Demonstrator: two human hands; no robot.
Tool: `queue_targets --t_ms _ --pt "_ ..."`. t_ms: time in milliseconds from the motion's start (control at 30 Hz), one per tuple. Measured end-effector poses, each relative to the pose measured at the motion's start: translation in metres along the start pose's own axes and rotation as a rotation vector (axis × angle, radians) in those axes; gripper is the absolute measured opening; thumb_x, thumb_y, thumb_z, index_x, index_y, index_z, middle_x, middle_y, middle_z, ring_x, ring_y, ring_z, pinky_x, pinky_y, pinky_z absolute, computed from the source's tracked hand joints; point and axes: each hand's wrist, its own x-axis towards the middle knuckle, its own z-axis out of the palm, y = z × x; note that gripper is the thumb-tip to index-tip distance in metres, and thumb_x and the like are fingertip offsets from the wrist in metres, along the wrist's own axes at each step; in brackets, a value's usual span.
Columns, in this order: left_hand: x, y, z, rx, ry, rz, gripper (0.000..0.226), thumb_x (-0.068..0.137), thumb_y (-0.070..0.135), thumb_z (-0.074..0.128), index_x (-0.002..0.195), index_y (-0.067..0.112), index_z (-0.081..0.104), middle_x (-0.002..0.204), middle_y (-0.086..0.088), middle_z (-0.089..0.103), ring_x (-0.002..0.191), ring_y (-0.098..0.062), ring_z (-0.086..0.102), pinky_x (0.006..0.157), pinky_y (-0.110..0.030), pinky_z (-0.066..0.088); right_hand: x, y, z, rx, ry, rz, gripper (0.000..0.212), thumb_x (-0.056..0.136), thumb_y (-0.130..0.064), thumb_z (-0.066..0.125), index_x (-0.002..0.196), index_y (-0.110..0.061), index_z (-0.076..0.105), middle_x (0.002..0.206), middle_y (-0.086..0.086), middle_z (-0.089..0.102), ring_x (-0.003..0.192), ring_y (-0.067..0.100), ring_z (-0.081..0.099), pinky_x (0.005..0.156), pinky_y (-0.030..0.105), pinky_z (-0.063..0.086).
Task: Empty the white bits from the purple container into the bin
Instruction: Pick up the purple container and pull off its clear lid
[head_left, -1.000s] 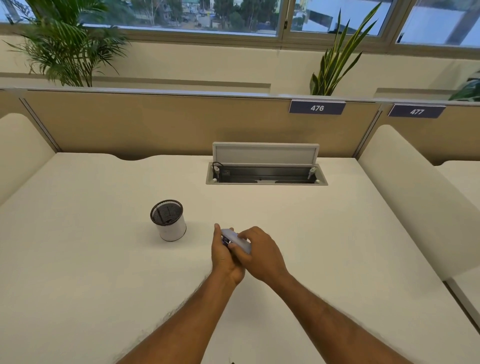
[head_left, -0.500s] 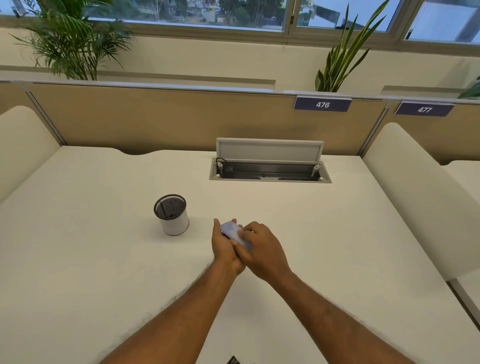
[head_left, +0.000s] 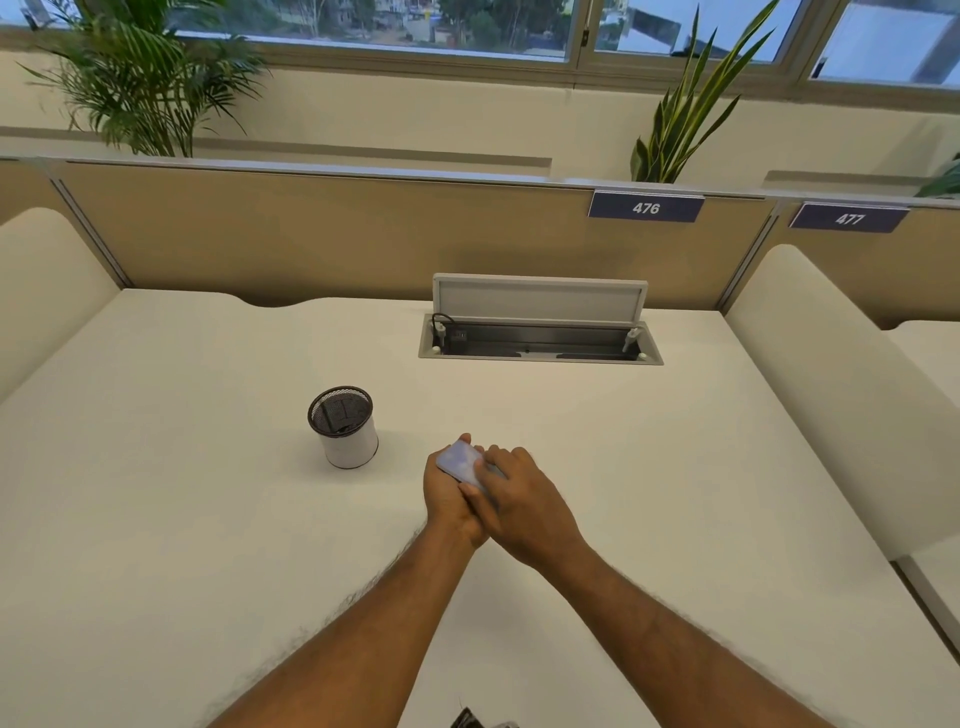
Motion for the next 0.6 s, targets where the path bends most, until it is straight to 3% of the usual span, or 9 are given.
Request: queue_targets --t_ms 100,200,300,400,500,600 --pt "-0.001 0.001 -0.001 0.048 0.005 0.006 0.024 0.093 0.029 0.040 0.072 0.018 0.044 0.058 -0.001 0.046 0.053 -0.013 0.047 0.054 -0.021 0.042 0.001 -0.002 -0.001 0.000 0.006 -0.004 0.038 0.098 -0.037 0.036 0.101 -0.006 0.058 0.095 0.006 0.061 0.077 0.020 0.047 0.054 0.034 0.048" --pt "0.000 0.003 -0.001 0.102 0.129 0.015 0.020 0.083 0.033 0.049 0.086 0.014 0.055 0.072 -0.005 0.059 0.068 -0.019 0.058 0.065 -0.033 0.047 0.001 -0.003 -0.001 0.000 0.004 -0.010 0.038 0.098 -0.037 0.035 0.101 -0.006 0.058 0.097 0.007 0.061 0.077 0.021 0.048 0.053 0.035 0.048" --pt "-0.005 0.002 0.000 0.031 0.058 0.005 0.021 0.088 0.029 0.049 0.071 0.017 0.047 0.061 -0.001 0.045 0.054 -0.012 0.047 0.053 -0.023 0.043 0.000 -0.004 -0.001 0.001 0.013 -0.010 0.036 0.098 -0.035 0.037 0.101 -0.006 0.059 0.097 0.007 0.062 0.077 0.021 0.047 0.053 0.035 0.048" --pt "-0.004 0.003 -0.002 0.009 0.052 -0.007 0.025 0.089 0.030 0.047 0.068 0.018 0.044 0.060 0.001 0.041 0.054 -0.011 0.042 0.054 -0.022 0.041 0.000 -0.005 0.000 0.020 0.028 0.003 0.036 0.097 -0.035 0.038 0.100 -0.006 0.059 0.098 0.008 0.062 0.078 0.023 0.048 0.054 0.037 0.049" --pt "-0.006 0.003 -0.002 0.029 0.034 -0.007 0.021 0.087 0.031 0.048 0.072 0.018 0.045 0.063 -0.001 0.042 0.061 -0.013 0.043 0.064 -0.023 0.039 -0.001 -0.007 0.001 0.084 0.038 0.039 0.038 0.094 -0.039 0.040 0.101 -0.007 0.060 0.104 0.009 0.063 0.086 0.024 0.053 0.064 0.035 0.052" --pt "-0.008 0.001 -0.002 -0.021 0.009 -0.031 0.023 0.092 0.036 0.044 0.088 0.016 0.053 0.075 -0.005 0.059 0.076 -0.017 0.057 0.074 -0.026 0.050 0.005 -0.011 -0.001 0.150 0.004 0.103 0.045 0.091 -0.041 0.040 0.120 -0.011 0.055 0.113 0.009 0.061 0.100 0.023 0.054 0.080 0.032 0.050"
